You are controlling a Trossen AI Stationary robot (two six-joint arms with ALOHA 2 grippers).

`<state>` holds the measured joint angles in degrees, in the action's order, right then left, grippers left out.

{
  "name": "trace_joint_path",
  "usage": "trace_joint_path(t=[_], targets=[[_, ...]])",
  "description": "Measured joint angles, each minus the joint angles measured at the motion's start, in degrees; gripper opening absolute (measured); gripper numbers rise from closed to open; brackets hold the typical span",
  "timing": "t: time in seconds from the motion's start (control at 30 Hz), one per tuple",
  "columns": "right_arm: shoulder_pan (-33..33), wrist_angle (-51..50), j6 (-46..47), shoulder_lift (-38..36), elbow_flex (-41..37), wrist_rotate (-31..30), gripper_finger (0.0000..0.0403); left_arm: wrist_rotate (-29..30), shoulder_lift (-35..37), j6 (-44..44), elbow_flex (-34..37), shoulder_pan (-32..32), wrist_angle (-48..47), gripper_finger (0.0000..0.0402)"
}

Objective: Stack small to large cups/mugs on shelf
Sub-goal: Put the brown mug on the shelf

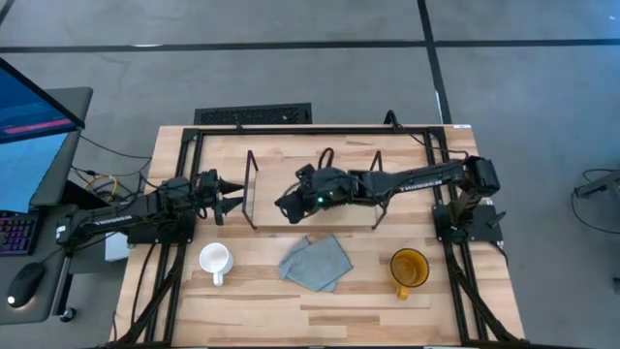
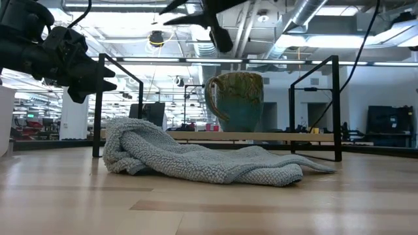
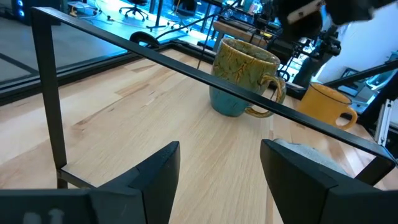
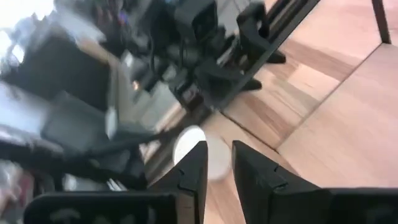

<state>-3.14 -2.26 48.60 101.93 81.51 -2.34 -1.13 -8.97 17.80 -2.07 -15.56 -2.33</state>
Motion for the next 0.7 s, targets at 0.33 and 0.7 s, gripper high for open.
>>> trace_joint_path(t=[0.33, 0.7], targets=[[2.1, -33.7, -12.4, 0.0, 17.5, 1.1, 0.0009, 0.0, 0.0, 0.0, 0.0, 0.0, 0.0, 0.0215], [2.8, -45.8, -8.5, 0.4, 20.4, 6.4, 0.0007, 0.0, 0.0, 0.0, 0.0, 0.0, -0.3, 0.0215]])
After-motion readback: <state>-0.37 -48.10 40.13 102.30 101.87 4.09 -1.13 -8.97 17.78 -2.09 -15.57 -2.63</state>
